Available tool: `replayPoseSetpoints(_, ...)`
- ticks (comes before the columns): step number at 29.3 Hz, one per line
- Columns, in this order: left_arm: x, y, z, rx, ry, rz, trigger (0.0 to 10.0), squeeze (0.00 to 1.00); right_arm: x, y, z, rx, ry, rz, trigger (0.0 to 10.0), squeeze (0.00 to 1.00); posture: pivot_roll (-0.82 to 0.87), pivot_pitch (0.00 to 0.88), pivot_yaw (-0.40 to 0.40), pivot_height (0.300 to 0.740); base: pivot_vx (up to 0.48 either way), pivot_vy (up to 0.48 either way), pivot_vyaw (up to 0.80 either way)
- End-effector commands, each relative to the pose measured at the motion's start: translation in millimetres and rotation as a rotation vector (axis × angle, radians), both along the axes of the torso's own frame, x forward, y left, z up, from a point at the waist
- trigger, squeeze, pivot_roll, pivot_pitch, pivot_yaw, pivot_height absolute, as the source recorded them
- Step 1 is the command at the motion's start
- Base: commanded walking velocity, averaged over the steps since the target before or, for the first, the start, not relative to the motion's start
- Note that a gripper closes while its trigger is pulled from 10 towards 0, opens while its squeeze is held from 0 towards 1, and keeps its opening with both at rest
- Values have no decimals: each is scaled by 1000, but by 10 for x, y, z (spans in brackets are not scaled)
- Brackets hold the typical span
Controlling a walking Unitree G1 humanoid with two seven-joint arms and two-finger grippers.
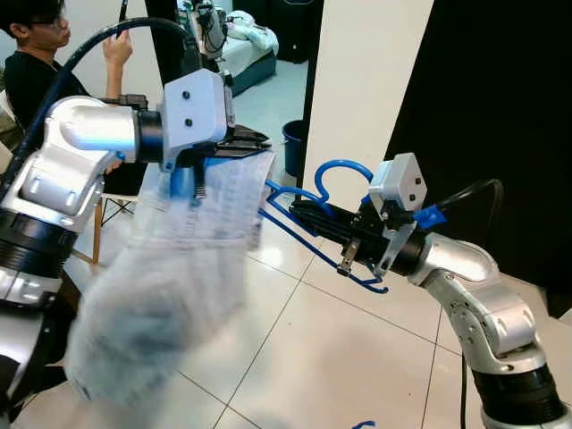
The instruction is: Hang hanger
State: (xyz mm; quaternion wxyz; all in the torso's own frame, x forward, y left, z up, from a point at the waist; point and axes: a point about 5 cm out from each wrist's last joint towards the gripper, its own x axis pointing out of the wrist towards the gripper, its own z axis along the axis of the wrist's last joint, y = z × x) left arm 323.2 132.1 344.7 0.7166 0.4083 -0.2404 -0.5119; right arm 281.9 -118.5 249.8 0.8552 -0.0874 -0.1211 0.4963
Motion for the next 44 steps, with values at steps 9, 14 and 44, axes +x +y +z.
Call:
replayPoseSetpoints(9, -352, -173, -89, 0, 126, -305, 10000, 0, 143, 22, -51, -42, 10, -129, 10000, 0, 47, 0, 9, 740, 0, 0, 0)
replayPoseSetpoints(14, -413, -138, -232, 91, 149, -320, 10000, 0, 186, -5, -45, -32, 20, -160, 10000, 0, 50, 0, 7, 740, 0, 0, 0)
replayPoseSetpoints(44, -536, -40, -53, -46, 220, -344, 10000, 1000, 150, 1, -100, -13, 9, -137, 10000, 0, 56, 0, 6, 740, 0, 0, 0)
